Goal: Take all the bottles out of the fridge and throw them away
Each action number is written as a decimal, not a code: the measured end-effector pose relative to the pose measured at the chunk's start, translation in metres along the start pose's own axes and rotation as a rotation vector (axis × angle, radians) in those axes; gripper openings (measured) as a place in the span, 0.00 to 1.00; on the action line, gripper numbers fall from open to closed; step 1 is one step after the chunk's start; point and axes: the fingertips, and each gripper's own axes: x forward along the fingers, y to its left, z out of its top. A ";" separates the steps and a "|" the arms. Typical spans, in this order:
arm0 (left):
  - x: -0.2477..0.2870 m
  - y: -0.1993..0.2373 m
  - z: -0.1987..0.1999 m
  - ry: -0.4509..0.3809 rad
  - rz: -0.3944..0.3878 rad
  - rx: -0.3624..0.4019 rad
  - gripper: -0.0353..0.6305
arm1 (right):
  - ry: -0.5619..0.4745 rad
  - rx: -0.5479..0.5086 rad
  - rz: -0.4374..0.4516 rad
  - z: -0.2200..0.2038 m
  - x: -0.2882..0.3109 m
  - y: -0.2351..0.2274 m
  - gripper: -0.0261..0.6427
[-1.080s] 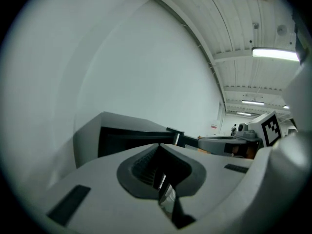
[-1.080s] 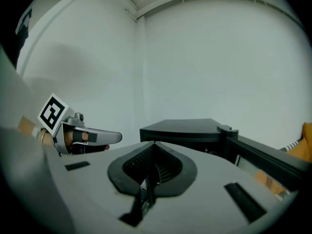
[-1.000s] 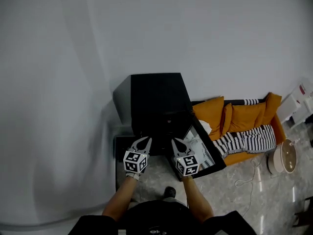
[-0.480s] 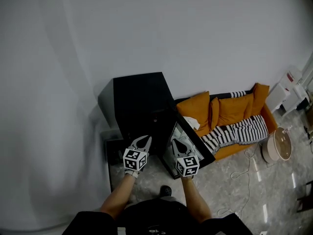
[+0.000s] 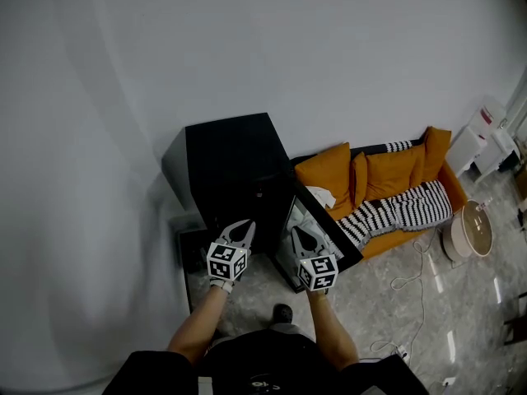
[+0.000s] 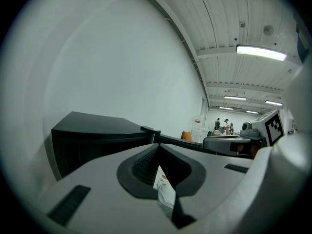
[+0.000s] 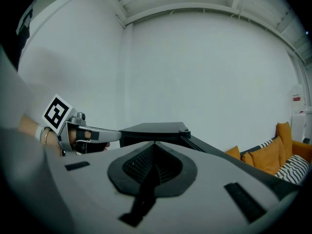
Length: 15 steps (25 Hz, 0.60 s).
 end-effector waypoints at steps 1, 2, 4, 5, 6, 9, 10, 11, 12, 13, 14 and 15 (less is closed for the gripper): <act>0.000 0.000 0.000 0.001 -0.001 0.002 0.06 | 0.001 0.000 -0.001 -0.001 0.000 0.000 0.05; 0.000 0.000 0.000 0.002 -0.002 0.004 0.06 | 0.002 0.000 -0.001 -0.001 -0.001 0.000 0.05; 0.001 0.000 0.000 0.003 -0.003 0.007 0.06 | 0.004 0.002 0.000 -0.002 -0.001 0.000 0.05; 0.001 -0.001 0.000 0.005 -0.004 0.007 0.06 | 0.005 0.004 0.001 -0.002 0.000 0.000 0.05; 0.002 -0.001 0.000 0.007 -0.005 0.008 0.06 | 0.006 0.005 0.002 -0.003 0.000 -0.001 0.05; 0.002 -0.001 -0.004 0.011 -0.006 0.005 0.06 | 0.010 0.006 0.006 -0.007 0.002 0.000 0.05; 0.001 -0.001 -0.006 0.012 -0.006 0.003 0.06 | 0.011 0.006 0.007 -0.008 0.003 0.001 0.05; 0.001 0.000 -0.007 0.013 -0.007 0.002 0.06 | 0.012 0.006 0.008 -0.009 0.005 0.001 0.05; 0.001 -0.001 -0.008 0.015 -0.007 0.001 0.06 | 0.014 0.006 0.009 -0.009 0.006 0.001 0.05; 0.000 -0.001 -0.009 0.018 -0.007 0.002 0.06 | 0.016 0.005 0.011 -0.010 0.007 0.001 0.05; 0.000 -0.001 -0.010 0.021 -0.008 0.002 0.06 | 0.018 0.004 0.012 -0.010 0.009 0.002 0.05; 0.000 0.000 -0.012 0.024 -0.008 0.004 0.06 | 0.019 0.003 0.014 -0.010 0.011 0.002 0.05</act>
